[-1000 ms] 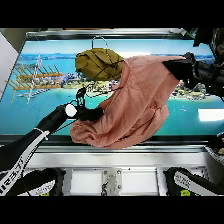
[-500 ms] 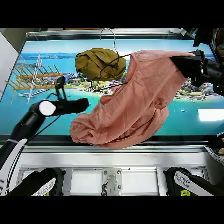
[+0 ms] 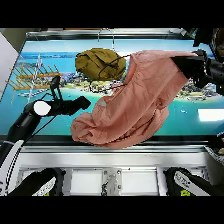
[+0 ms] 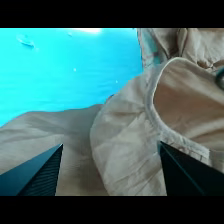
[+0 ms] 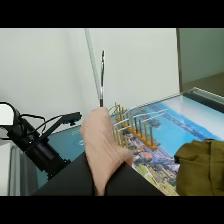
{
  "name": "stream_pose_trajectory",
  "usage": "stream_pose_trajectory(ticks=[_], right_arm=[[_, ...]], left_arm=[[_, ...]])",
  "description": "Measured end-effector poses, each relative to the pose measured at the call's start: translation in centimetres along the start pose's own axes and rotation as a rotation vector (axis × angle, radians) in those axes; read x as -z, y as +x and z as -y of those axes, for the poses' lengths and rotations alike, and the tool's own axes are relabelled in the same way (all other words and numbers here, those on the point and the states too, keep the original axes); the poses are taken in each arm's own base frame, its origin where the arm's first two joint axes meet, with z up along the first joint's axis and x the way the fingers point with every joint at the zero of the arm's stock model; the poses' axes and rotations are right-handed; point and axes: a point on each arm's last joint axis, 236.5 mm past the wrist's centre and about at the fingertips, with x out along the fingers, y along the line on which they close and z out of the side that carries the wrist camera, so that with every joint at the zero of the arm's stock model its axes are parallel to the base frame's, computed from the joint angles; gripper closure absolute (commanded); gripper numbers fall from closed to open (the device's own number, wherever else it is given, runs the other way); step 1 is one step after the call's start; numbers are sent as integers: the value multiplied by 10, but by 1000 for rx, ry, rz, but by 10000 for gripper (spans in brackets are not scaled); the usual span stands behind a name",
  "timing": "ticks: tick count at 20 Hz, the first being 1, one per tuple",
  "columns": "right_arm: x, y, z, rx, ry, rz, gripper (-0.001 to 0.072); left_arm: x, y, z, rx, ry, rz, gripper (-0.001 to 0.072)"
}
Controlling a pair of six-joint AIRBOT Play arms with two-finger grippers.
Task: Fold the clothes and pants, and hang the long-sleeved shirts on hangers.
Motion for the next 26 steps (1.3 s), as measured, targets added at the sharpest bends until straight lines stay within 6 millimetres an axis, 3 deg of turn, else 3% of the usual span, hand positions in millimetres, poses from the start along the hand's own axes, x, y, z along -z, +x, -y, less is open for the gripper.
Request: stream_pose_trajectory(ticks=[6,8,9,10,11,15,19,22,26], right_arm=[[1,0,0,0,4,-3,708],[1,0,0,0,4,-3,708],[1,0,0,0,4,-3,708],[1,0,0,0,4,-3,708],[1,0,0,0,4,-3,708],[-1,-1,-3,2,-7,-6,708],[1,-7,-16,22,-30,-30,708],[8,-13,-29,46,-29,-36,708],[17,-17,-42,77,-23,-33,708]], left_arm=[[19,42,-3,35,-126,-109,62],[28,53,0,54,-145,-147,92],[33,58,2,61,-148,-164,166],[36,62,4,67,-151,-176,463],[40,65,6,72,-147,-186,697],[37,60,12,94,-112,-175,701],[38,19,17,95,14,-151,701],[67,-17,18,101,98,-176,701],[125,-51,17,122,172,-259,699]])
